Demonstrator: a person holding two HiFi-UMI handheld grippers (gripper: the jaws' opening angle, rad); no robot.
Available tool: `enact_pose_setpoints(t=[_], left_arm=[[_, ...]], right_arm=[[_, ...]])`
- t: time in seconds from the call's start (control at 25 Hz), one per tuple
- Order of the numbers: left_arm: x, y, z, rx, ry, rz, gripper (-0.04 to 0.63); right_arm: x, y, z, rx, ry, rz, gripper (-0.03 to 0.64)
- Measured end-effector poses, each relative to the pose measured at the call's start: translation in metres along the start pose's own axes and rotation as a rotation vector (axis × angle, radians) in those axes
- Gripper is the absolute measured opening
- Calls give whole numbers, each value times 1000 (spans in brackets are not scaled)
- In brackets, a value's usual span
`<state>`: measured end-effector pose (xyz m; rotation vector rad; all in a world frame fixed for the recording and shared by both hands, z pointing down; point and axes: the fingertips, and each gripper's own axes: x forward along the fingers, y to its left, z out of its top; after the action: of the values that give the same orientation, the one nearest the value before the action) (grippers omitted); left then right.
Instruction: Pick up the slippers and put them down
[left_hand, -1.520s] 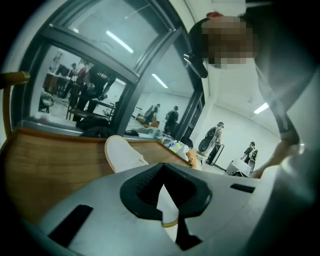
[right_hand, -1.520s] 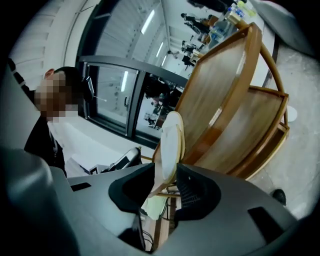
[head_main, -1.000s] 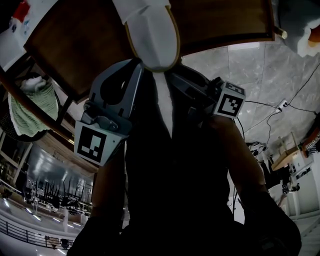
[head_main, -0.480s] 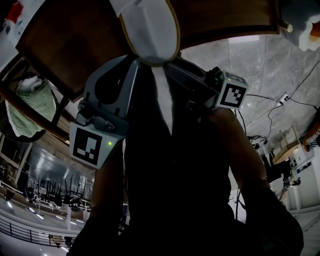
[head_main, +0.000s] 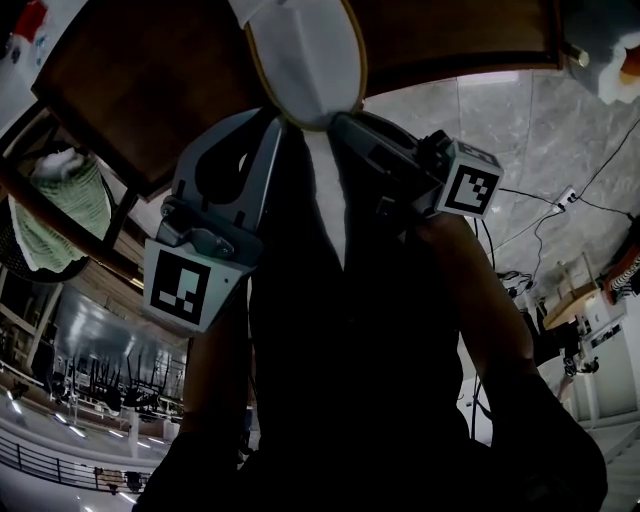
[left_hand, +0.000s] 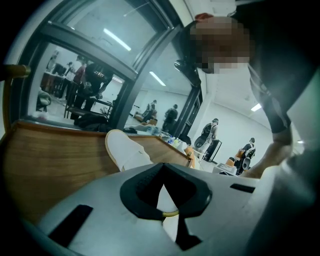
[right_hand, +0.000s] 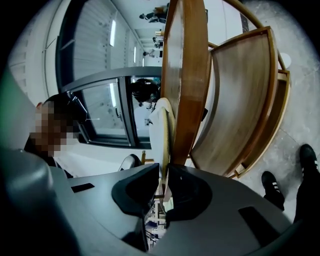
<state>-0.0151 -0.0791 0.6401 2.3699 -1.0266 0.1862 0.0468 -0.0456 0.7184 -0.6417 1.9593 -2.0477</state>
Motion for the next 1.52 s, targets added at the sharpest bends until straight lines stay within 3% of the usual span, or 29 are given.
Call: enact_pose_setpoints(t=[0.32,0.56,0.72,0.96,1.24,1.52], left_arm=[[-4,4,-7,-10,0,14,11],[-9,1,0,1,-18,22,11],[-17,1,15,-17,-48,36,11],[-36,-6,71,32,-136,59,11],[-78,-34,163,121,-240,57,11],[-97,-64,249,246,-359,9,11]], right_arm=[[4,5,-4,-17,14,36,49],[3,23,3,-130,14,40,46],[7,49,8,-180,-6,93,46],[9,115,28,-317,-40,172,46],[10,234,56,-491,-89,271,46],[0,355,75,-753,-144,408,46]])
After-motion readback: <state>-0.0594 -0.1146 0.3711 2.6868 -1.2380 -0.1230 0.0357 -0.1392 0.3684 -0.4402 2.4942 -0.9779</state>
